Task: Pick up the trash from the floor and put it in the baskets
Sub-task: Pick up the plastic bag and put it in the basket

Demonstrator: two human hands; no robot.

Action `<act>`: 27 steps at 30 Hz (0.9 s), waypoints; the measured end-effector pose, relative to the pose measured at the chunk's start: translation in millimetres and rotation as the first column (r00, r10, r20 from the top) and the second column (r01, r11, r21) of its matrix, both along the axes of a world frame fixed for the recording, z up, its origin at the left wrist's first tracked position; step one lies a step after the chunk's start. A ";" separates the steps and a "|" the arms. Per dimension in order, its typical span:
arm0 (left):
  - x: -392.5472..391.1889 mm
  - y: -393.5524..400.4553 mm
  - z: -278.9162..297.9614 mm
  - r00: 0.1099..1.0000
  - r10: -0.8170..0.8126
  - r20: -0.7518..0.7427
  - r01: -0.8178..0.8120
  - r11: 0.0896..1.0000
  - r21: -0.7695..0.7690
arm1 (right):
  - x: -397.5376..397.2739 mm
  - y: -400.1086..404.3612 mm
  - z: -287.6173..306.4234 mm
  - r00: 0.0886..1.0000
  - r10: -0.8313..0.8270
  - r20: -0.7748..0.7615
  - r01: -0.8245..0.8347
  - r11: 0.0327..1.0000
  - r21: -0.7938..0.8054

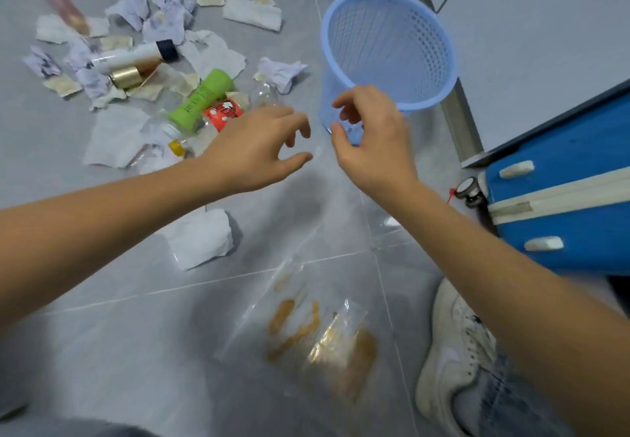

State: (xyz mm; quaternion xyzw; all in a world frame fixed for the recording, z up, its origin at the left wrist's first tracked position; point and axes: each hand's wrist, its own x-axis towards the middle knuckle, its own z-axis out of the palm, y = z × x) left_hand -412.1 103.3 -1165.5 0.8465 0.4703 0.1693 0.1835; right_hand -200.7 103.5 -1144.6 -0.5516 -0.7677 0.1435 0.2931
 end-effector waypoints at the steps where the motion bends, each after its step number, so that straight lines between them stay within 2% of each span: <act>1: -0.4 -9.4 -7.4 1.000 0.000 -0.004 0.000 0.999 -0.033 | 5.1 -10.1 -5.9 1.000 0.003 0.011 -0.003 1.000 -0.028; 6: -10.8 -57.6 -37.8 0.996 0.082 -0.046 -0.090 0.974 -0.208 | 25.9 -63.3 -38.4 0.994 0.065 0.089 -0.042 0.970 -0.238; 10: -14.5 -101.1 -69.5 0.983 0.134 -0.124 -0.167 0.931 -0.324 | 46.3 -105.9 -84.9 0.976 0.175 0.132 -0.102 0.896 -0.432; 17: -13.0 -162.2 -118.8 0.966 0.190 -0.172 -0.248 0.866 -0.434 | 88.0 -172.7 -142.2 0.960 0.194 0.204 -0.015 0.759 -0.651; 21: -9.8 -182.6 -135.3 0.958 0.193 -0.212 -0.275 0.829 -0.488 | 95.6 -188.4 -159.0 0.957 0.191 0.217 0.028 0.687 -0.727; 27: -7.8 -201.2 -145.5 0.962 0.123 -0.244 -0.248 0.770 -0.588 | 89.9 -187.6 -180.4 0.986 0.055 0.157 0.085 0.643 -0.761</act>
